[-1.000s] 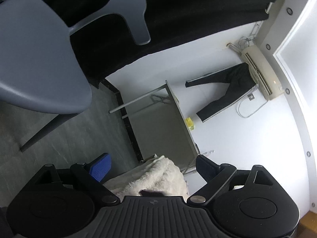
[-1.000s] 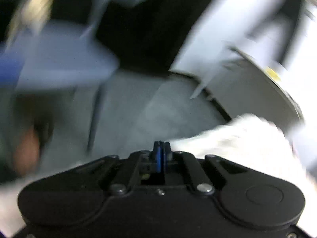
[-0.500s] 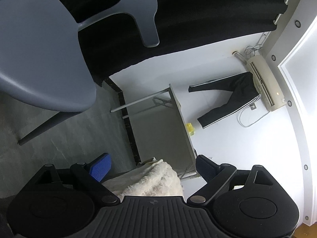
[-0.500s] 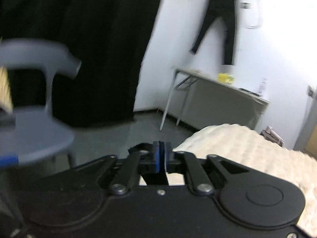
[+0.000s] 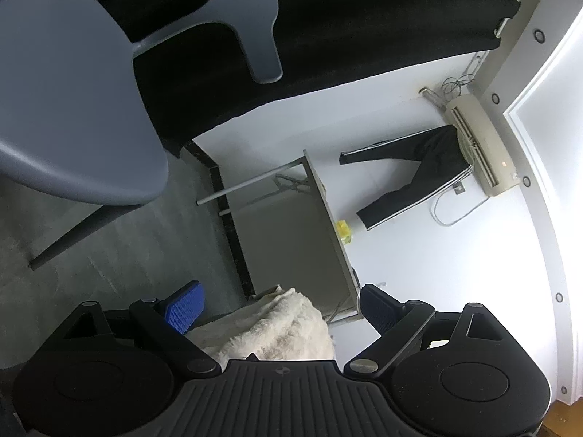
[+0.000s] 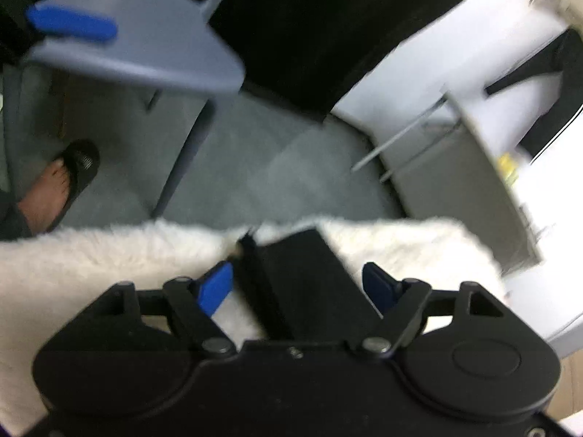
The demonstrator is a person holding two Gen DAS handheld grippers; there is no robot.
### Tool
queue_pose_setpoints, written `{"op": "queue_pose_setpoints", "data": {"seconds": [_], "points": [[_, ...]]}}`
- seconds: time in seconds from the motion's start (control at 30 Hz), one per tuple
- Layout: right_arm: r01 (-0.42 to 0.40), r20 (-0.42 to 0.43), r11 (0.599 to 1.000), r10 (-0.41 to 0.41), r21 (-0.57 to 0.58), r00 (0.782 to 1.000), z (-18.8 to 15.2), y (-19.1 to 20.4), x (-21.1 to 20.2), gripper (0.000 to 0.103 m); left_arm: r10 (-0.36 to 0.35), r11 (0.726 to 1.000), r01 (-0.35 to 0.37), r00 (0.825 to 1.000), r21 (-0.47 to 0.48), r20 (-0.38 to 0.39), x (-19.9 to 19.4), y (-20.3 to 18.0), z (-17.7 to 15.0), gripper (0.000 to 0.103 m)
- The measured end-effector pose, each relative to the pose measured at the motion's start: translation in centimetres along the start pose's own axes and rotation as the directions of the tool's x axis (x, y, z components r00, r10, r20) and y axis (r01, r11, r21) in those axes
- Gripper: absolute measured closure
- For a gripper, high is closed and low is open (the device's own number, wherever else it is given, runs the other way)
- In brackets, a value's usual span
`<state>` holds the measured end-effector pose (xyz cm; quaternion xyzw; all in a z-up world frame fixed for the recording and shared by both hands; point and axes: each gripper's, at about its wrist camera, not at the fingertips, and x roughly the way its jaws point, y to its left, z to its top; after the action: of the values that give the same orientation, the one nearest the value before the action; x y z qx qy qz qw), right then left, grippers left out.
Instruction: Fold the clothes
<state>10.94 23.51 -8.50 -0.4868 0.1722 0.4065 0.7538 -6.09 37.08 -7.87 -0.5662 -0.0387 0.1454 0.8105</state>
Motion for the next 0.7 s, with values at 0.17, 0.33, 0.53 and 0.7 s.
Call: {"op": "queue_pose_setpoints", "data": {"seconds": [0.17,0.33,0.53,0.7], "points": [[0.067,-0.016,0.998,-0.067,-0.011,0.998,1.6,1.2,1.1,0.098,0.005,1.0,-0.005,1.0,0.006,-0.003,0.0,0.0,0.0,0.013],[0.102,0.113,0.965,-0.133,0.242,0.985,4.2,-2.5,0.4,0.097,0.009,1.0,-0.009,1.0,0.011,-0.006,0.0,0.0,0.0,0.013],[-0.146,0.264,0.933,0.057,0.329,0.963,2.9,-2.2,-0.7,0.052,0.011,1.0,-0.011,1.0,0.0,0.007,-0.4,0.3,0.1,0.013],[-0.23,0.408,0.848,0.018,0.478,0.913,-1.1,-5.0,-7.0,0.047,0.007,1.0,-0.007,1.0,0.012,0.011,-0.8,0.1,0.1,0.013]]}}
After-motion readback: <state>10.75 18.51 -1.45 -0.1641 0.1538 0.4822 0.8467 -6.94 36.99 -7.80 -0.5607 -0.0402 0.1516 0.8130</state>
